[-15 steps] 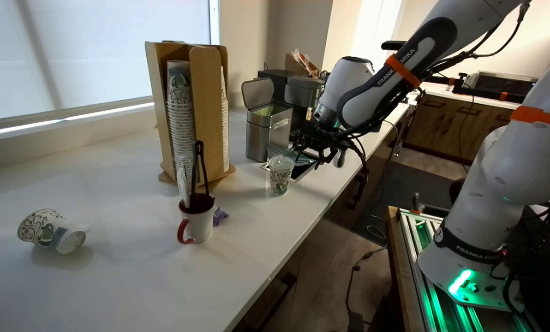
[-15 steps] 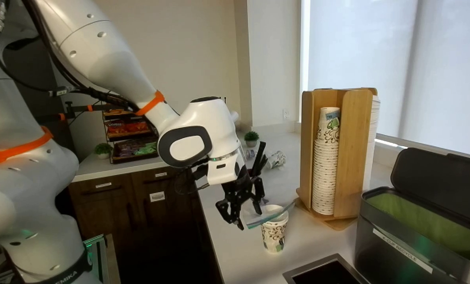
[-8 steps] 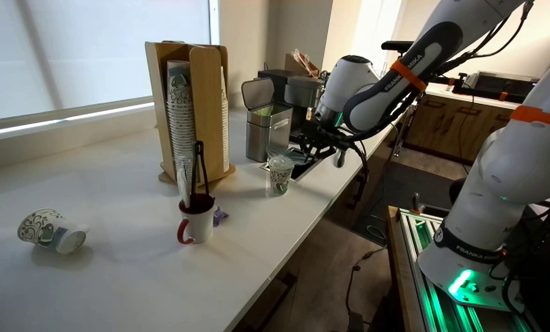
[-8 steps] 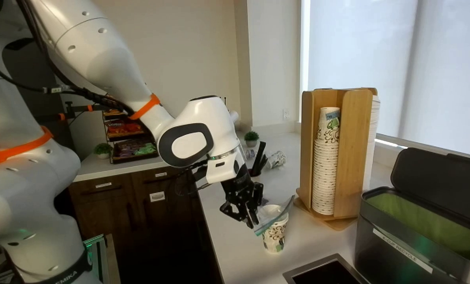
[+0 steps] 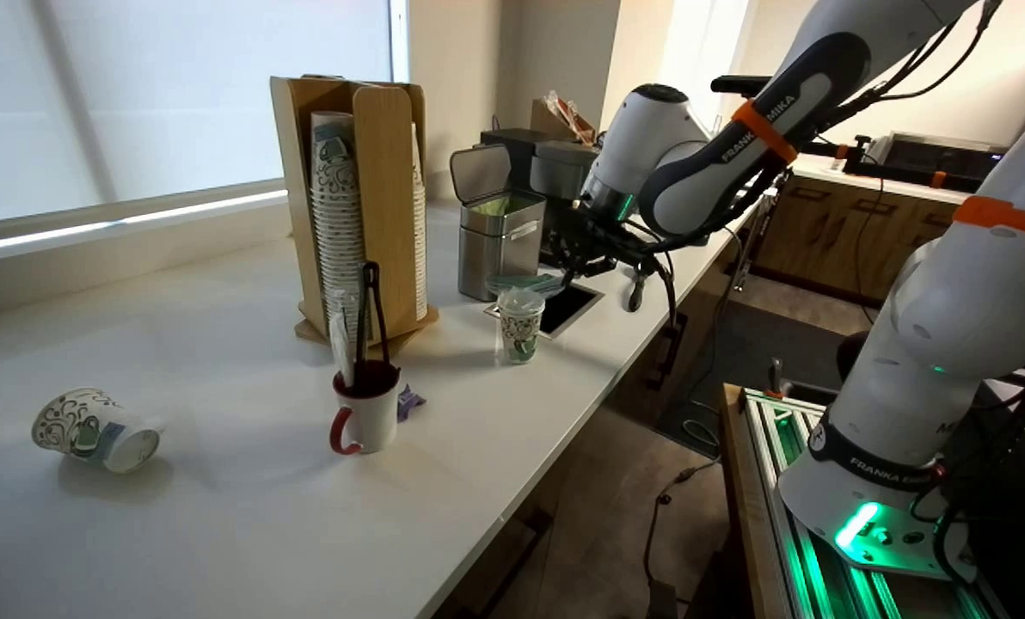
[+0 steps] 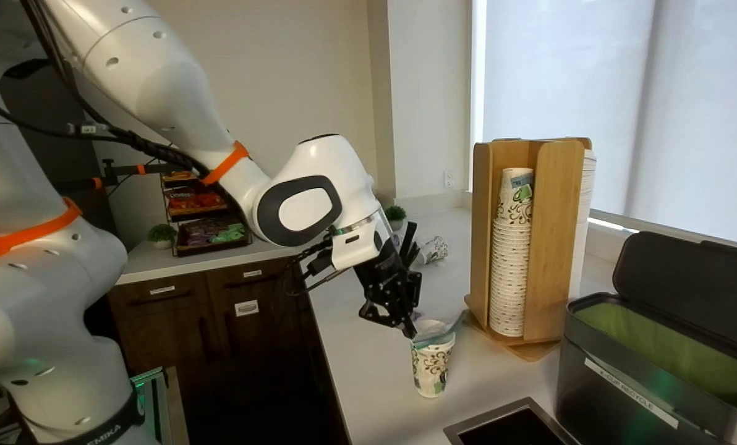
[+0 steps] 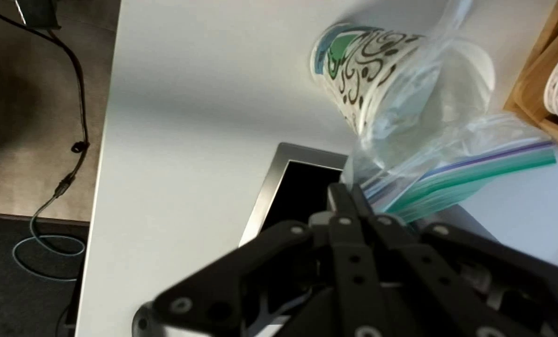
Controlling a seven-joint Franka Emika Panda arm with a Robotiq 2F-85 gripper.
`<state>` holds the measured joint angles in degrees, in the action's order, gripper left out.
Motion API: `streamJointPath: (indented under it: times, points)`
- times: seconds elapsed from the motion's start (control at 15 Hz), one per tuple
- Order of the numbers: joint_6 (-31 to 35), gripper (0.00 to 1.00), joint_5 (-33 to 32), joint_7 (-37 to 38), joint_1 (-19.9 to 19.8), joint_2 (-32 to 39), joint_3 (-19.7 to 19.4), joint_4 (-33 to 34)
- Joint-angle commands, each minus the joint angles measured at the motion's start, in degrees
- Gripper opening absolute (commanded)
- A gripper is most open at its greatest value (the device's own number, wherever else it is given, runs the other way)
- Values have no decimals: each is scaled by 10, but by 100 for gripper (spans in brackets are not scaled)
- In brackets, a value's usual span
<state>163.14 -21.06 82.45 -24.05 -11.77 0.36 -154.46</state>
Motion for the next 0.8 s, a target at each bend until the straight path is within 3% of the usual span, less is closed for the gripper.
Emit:
streamJointPath:
  times: [0.0,0.13,0.53,0.73]
  points:
    - [-5,0,12,-18,17,15,-8,21]
    - [-7,0,18,-31,26,20,-12,28]
    - [-31,0,120,-156,78,-4,-41,10]
    - [-38,0,97,-156,62,-42,-35,-18]
